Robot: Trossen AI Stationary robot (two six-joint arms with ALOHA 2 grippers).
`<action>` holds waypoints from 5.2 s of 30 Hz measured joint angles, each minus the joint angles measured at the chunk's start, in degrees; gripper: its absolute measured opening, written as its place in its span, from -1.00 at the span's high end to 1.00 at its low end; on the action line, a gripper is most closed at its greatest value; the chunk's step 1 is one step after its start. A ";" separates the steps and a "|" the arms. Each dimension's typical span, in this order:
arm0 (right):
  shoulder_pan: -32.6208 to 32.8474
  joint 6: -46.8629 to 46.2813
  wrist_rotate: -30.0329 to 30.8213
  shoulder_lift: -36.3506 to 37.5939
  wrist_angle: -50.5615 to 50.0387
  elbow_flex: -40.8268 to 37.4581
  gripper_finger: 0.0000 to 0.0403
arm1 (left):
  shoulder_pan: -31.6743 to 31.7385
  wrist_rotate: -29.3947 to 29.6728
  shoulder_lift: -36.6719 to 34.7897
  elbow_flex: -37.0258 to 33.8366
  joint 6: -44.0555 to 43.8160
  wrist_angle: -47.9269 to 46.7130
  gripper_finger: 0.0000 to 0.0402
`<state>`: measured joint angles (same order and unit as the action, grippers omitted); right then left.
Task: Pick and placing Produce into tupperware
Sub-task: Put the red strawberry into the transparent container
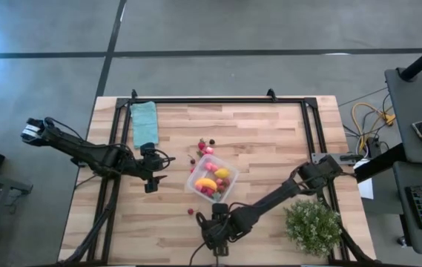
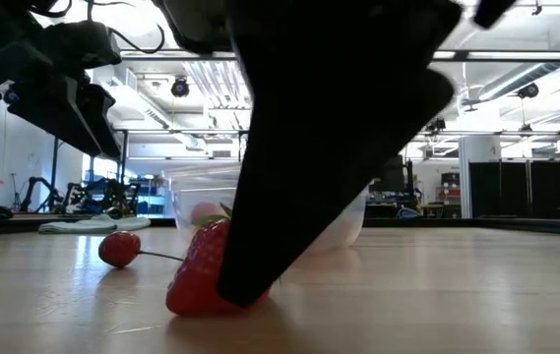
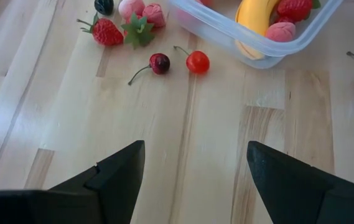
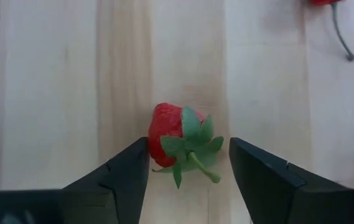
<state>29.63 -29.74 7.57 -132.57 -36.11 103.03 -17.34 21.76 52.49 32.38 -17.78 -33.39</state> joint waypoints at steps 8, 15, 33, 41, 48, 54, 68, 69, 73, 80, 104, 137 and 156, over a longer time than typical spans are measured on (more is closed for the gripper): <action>-0.76 -2.38 -0.01 0.00 0.27 -0.10 0.10 | 0.00 0.00 0.00 0.00 0.07 0.00 -0.33; -0.79 -2.35 -0.02 0.00 0.67 -0.10 0.14 | 0.00 0.00 0.00 0.00 0.09 0.00 -0.33; -1.22 -3.17 7.39 0.11 -9.10 9.35 0.14 | 0.02 -0.02 0.00 0.00 0.15 -0.02 -0.33; 0.02 -3.69 3.95 0.11 -7.83 8.74 0.08 | 0.02 -0.02 -0.01 0.00 0.17 -0.04 -0.33; 0.85 -5.26 3.87 0.09 -7.33 6.55 -0.22 | 0.02 -0.02 -0.02 0.00 0.17 -0.06 -0.33; 0.72 -6.38 4.04 0.09 -5.01 6.09 -0.46 | 0.02 -0.02 -0.02 0.00 0.17 -0.04 -0.33; 0.61 -8.37 3.45 -3.45 -3.96 6.35 -0.47 | 0.02 -0.04 -0.02 -0.02 0.17 -0.10 -0.33; 0.61 -8.38 3.89 -3.45 -4.07 6.35 -0.47 | 0.02 -0.04 -0.02 -0.02 0.17 -0.10 -0.33; 0.59 -8.39 4.50 -3.45 -4.14 6.35 -0.46 | 0.02 -0.04 -0.02 -0.02 0.17 -0.09 -0.33; 0.48 -9.85 4.52 -3.45 -4.16 6.35 -0.27 | 0.02 -0.04 -0.02 -0.05 0.17 -0.11 -0.33; 0.34 -9.16 5.80 -3.96 -4.47 6.93 -0.02 | 0.02 -0.04 -0.02 -0.33 0.17 -0.09 -0.33; 0.34 -10.39 2.95 -3.72 -8.39 10.69 0.34 | 0.02 -0.07 -0.02 -0.44 0.17 -0.09 -0.33; 0.35 -13.74 3.99 -3.72 -11.56 11.44 0.40 | 0.02 -0.09 -0.02 -0.44 0.17 -0.09 -0.33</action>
<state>29.98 -43.49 11.57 -136.29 -47.67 114.47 -17.32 21.67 52.47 31.94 -17.61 -33.47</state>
